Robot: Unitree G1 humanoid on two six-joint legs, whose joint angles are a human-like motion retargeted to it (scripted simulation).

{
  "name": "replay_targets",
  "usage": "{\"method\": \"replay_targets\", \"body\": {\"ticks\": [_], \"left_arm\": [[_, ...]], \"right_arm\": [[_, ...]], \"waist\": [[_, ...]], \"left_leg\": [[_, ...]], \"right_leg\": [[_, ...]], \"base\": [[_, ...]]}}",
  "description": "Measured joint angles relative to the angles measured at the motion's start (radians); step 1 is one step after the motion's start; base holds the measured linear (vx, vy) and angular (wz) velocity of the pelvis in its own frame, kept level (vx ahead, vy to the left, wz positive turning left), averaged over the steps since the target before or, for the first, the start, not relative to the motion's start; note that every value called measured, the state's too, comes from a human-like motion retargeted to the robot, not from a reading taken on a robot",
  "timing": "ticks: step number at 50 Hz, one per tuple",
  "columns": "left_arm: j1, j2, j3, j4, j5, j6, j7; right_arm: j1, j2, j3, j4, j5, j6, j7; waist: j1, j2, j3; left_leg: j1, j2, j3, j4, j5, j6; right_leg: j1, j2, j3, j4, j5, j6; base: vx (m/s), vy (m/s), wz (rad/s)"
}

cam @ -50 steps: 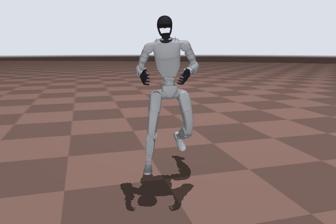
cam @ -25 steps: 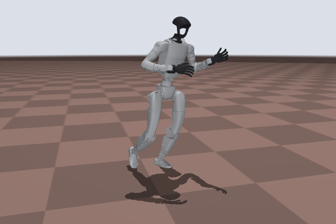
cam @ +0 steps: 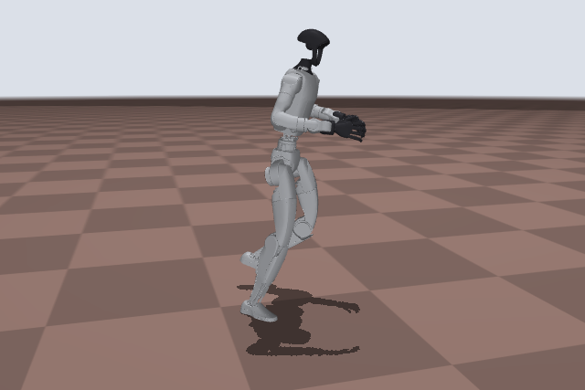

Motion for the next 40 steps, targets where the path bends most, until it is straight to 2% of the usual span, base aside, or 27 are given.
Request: {"method": "replay_targets", "body": {"ticks": [2,5,8,10,12,13,15,17,18,20,22,24,26,28,31,34,37,40], "left_arm": [[0.106,0.051,0.049,-0.014,-0.142,-0.026,0.018],[0.235,0.103,0.094,-0.035,-0.289,-0.078,0.180],[0.298,0.080,0.086,-0.017,-0.377,-0.173,0.381],[0.291,0.031,0.069,0.027,-0.379,-0.231,0.459],[0.238,-0.041,0.048,0.087,-0.349,-0.240,0.466],[0.187,-0.079,0.035,0.118,-0.352,-0.219,0.466],[0.070,-0.169,-0.003,0.183,-0.343,-0.172,0.452],[-0.102,-0.251,-0.067,0.230,-0.401,-0.159,0.529],[-0.191,-0.275,-0.097,0.239,-0.406,-0.135,0.566],[-0.393,-0.305,-0.165,0.231,-0.411,-0.110,0.612],[-0.606,-0.332,-0.234,0.191,-0.379,-0.105,0.558],[-0.793,-0.373,-0.277,0.132,-0.328,-0.109,0.432],[-0.936,-0.414,-0.288,0.054,-0.302,-0.124,0.312],[-1.039,-0.444,-0.287,-0.029,-0.278,-0.146,0.272],[-1.140,-0.467,-0.295,-0.127,-0.217,-0.216,0.363],[-1.202,-0.466,-0.307,-0.180,-0.159,-0.281,0.482],[-1.216,-0.446,-0.308,-0.183,-0.087,-0.298,0.566],[-1.161,-0.445,-0.349,-0.154,-0.171,-0.297,0.514]], "right_arm": [[-0.129,0.047,0.022,-0.050,0.002,-0.052,-0.086],[-0.324,0.081,0.066,-0.129,-0.067,-0.115,-0.217],[-0.459,0.156,0.102,-0.225,-0.160,-0.178,-0.331],[-0.481,0.220,0.118,-0.303,-0.182,-0.235,-0.371],[-0.441,0.256,0.128,-0.384,-0.169,-0.281,-0.343],[-0.426,0.267,0.137,-0.408,-0.160,-0.291,-0.308],[-0.346,0.268,0.146,-0.438,-0.080,-0.290,-0.182],[-0.254,0.289,0.184,-0.366,0.108,-0.221,-0.037],[-0.197,0.306,0.202,-0.305,0.211,-0.165,0.015],[-0.093,0.316,0.194,-0.179,0.285,-0.089,0.019],[0.014,0.273,0.137,-0.114,0.170,-0.099,-0.081],[0.147,0.226,0.048,-0.106,0.119,-0.132,-0.134],[0.294,0.193,-0.068,-0.121,0.200,-0.156,-0.077],[0.430,0.170,-0.189,-0.130,0.317,-0.160,0.023],[0.574,0.136,-0.325,-0.104,0.366,-0.164,0.096],[0.624,0.085,-0.395,-0.030,0.302,-0.146,0.094],[0.592,0.026,-0.404,0.059,0.190,-0.090,0.072],[0.492,0.008,-0.348,0.134,0.146,-0.030,0.066]], "waist": [[0.117,-0.055,-0.050],[0.226,-0.108,-0.098],[0.252,-0.084,-0.092],[0.230,-0.037,-0.062],[0.191,0.004,-0.033],[0.182,0.016,-0.019],[0.159,0.018,0.010],[0.139,-0.005,0.024],[0.123,-0.013,0.032],[0.087,-0.012,0.048],[0.047,0.023,0.066],[-0.014,0.082,0.079],[-0.100,0.147,0.087],[-0.200,0.201,0.087],[-0.336,0.244,0.072],[-0.425,0.237,0.051],[-0.464,0.196,0.039],[-0.447,0.136,0.071]], "left_leg": [[-0.052,-0.041,0.098,-0.144,0.000,0.004],[-0.089,-0.111,0.191,-0.477,0.060,-0.054],[-0.060,-0.161,0.231,-0.866,0.150,-0.148],[-0.045,-0.158,0.325,-0.989,0.233,-0.180],[-0.028,-0.138,0.502,-0.957,0.222,-0.159],[0.007,-0.156,0.540,-1.009,0.186,-0.137],[0.010,-0.149,0.485,-0.903,0.041,-0.057],[-0.022,-0.160,0.373,-0.820,-0.024,-0.009],[-0.039,-0.161,0.331,-0.765,-0.048,0.005],[-0.048,-0.171,0.229,-0.696,-0.072,0.009],[-0.010,-0.189,0.084,-0.709,-0.052,-0.007],[0.051,-0.189,-0.074,-0.753,-0.003,-0.040],[0.108,-0.168,-0.216,-0.797,0.063,-0.089],[0.148,-0.140,-0.326,-0.836,0.143,-0.148],[0.178,-0.100,-0.390,-0.878,0.266,-0.240],[0.187,-0.080,-0.315,-0.873,0.345,-0.303],[0.234,-0.072,-0.160,-0.854,0.350,-0.286],[0.281,-0.033,-0.001,-0.710,0.276,-0.183]], "right_leg": [[0.042,-0.004,-0.011,-0.091,0.062,0.011],[0.128,0.018,-0.060,-0.221,0.165,0.023],[0.242,0.099,-0.085,-0.281,0.239,0.031],[0.327,0.165,-0.078,-0.272,0.263,0.022],[0.363,0.207,-0.061,-0.190,0.282,0.028],[0.339,0.220,-0.043,-0.104,0.293,0.053],[0.263,0.208,0.004,0.140,0.313,0.104],[0.109,0.168,0.041,0.459,0.301,0.123],[0.044,0.133,0.037,0.609,0.265,0.095],[-0.057,0.057,0.010,0.859,0.147,0.004],[-0.110,0.039,0.001,0.986,0.049,-0.054],[-0.140,0.081,0.010,1.012,-0.005,-0.063],[-0.160,0.137,0.015,0.962,-0.025,-0.057],[-0.179,0.168,0.005,0.857,-0.019,-0.050],[-0.196,0.164,-0.033,0.603,0.012,-0.027],[-0.183,0.104,-0.102,0.261,0.047,0.000],[-0.133,0.060,-0.125,-0.150,0.104,0.042],[-0.075,0.023,-0.076,-0.320,0.138,0.071]], "base": [[0.61,-0.02,0.14],[0.61,0.06,0.55],[0.64,0.11,1.16],[0.67,0.08,2.00],[0.64,0.09,2.35],[0.58,0.11,2.16],[0.59,0.09,2.03],[0.54,0.06,2.04],[0.53,0.07,2.43],[0.53,0.10,2.97],[0.54,0.12,3.69],[0.57,0.07,4.18],[0.62,-0.01,4.30],[0.64,-0.08,4.13],[0.63,-0.17,3.69],[0.61,-0.30,2.94],[0.60,-0.48,2.19],[0.61,-0.58,1.47]]}}
